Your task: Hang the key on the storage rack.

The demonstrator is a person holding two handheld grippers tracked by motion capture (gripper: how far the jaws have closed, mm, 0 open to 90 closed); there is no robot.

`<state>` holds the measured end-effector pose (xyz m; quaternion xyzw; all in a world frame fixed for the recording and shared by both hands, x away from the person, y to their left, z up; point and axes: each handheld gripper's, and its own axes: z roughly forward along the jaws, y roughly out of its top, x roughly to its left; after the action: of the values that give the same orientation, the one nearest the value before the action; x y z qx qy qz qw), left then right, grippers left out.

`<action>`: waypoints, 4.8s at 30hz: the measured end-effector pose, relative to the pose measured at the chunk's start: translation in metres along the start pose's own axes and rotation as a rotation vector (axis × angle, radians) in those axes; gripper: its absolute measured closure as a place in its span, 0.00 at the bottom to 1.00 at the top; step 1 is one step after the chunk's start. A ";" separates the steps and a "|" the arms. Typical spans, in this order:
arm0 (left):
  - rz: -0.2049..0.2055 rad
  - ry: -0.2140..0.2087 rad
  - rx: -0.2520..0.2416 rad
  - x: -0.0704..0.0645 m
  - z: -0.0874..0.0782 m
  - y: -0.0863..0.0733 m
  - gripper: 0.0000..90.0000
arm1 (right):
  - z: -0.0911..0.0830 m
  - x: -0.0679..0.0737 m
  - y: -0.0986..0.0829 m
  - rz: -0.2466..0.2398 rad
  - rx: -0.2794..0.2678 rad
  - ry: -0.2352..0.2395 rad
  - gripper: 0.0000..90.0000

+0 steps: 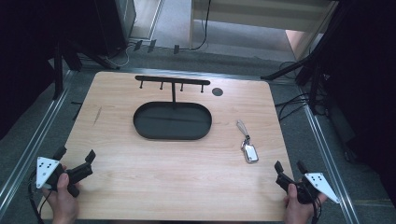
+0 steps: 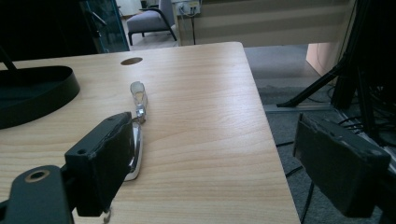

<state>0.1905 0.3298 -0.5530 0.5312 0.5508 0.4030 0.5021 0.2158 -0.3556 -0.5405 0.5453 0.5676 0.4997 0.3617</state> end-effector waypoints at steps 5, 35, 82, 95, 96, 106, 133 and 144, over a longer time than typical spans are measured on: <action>0.010 0.001 0.006 -0.001 0.001 0.000 0.00 | 0.003 0.000 0.002 -0.006 0.049 -0.003 0.17; 0.088 -0.005 0.052 -0.008 0.005 0.000 0.00 | 0.079 0.045 0.078 -0.325 0.575 0.047 0.25; 0.073 -0.019 0.071 -0.006 0.007 0.001 0.00 | 0.214 0.104 0.080 -0.404 1.099 0.016 0.84; 0.066 -0.022 0.068 -0.006 0.007 0.001 0.00 | 0.199 0.104 0.079 -0.436 0.945 0.027 0.93; 0.065 -0.022 0.069 -0.006 0.007 0.001 0.00 | 0.195 0.102 0.082 -0.411 0.895 0.027 0.93; 0.069 -0.022 0.073 -0.006 0.007 0.001 0.00 | 0.172 0.098 0.100 -0.299 0.565 -0.065 0.93; 0.061 -0.020 0.072 -0.005 0.007 0.001 0.00 | 0.144 0.184 0.124 -0.307 0.091 0.006 0.93; 0.056 -0.019 0.072 -0.005 0.007 0.001 0.00 | 0.143 0.216 0.121 -0.332 0.060 0.080 0.93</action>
<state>0.1973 0.3244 -0.5525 0.5679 0.5451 0.3918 0.4762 0.3521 -0.1302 -0.4296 0.4344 0.6785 0.4369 0.4001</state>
